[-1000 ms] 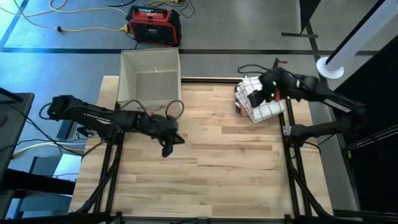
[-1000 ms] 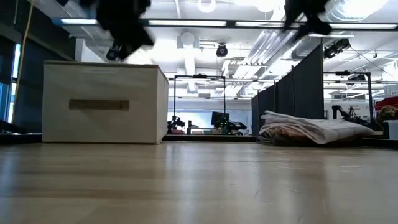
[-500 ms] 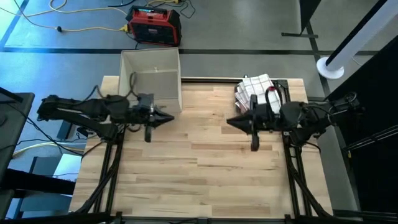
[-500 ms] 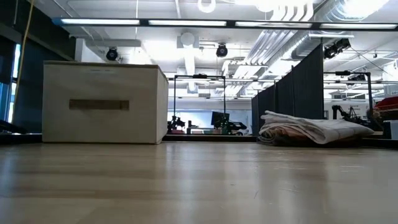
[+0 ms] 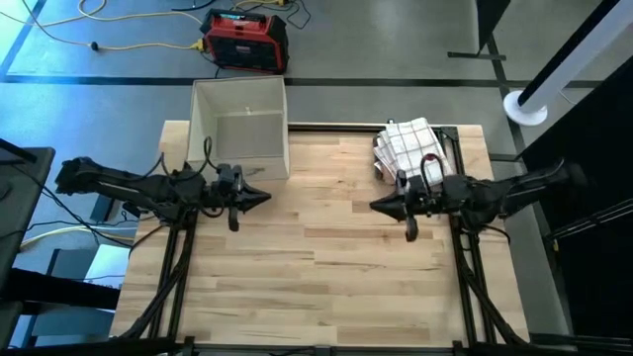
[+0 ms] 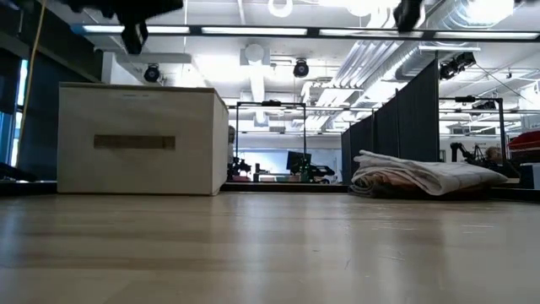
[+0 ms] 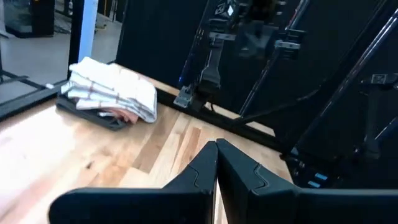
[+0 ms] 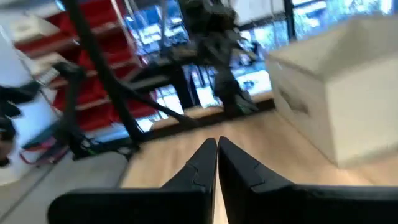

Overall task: Fold towel
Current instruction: Return to Home position

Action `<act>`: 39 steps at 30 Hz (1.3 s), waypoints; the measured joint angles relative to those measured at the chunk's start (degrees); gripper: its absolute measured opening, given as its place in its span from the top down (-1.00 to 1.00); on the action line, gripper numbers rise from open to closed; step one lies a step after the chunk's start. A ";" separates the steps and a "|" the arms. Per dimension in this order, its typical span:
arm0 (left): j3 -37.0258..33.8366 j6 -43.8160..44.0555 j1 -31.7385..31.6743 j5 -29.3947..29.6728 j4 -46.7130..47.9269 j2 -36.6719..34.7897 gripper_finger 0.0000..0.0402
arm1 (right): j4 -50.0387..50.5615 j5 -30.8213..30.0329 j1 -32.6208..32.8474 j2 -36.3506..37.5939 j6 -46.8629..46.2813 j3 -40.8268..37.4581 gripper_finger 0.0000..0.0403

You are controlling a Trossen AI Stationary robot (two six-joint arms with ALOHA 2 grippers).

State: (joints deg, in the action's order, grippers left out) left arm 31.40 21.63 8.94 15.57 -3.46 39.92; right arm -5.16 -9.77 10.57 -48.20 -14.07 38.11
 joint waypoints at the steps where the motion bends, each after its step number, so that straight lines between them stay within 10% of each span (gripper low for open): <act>1: -1.16 0.10 -0.18 0.00 -0.88 -0.41 1.00 | -0.90 0.68 -1.72 1.21 0.16 -1.95 1.00; 7: -8.11 0.69 -1.28 0.00 -6.12 -2.89 1.00 | -6.15 4.73 -12.01 8.58 1.13 -13.48 1.00; 21: -9.56 -3.68 -1.43 6.02 5.45 -18.73 1.00 | 21.34 2.50 -14.16 44.15 -1.33 -14.69 1.00; 39: -26.12 4.08 -1.41 9.56 -9.34 -18.95 1.00 | -1.45 1.39 -13.08 45.32 -11.60 -36.17 1.00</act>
State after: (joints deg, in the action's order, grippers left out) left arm 5.28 25.71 7.52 25.12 -12.80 20.97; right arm -6.60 -8.38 -2.51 -2.87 -25.66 1.93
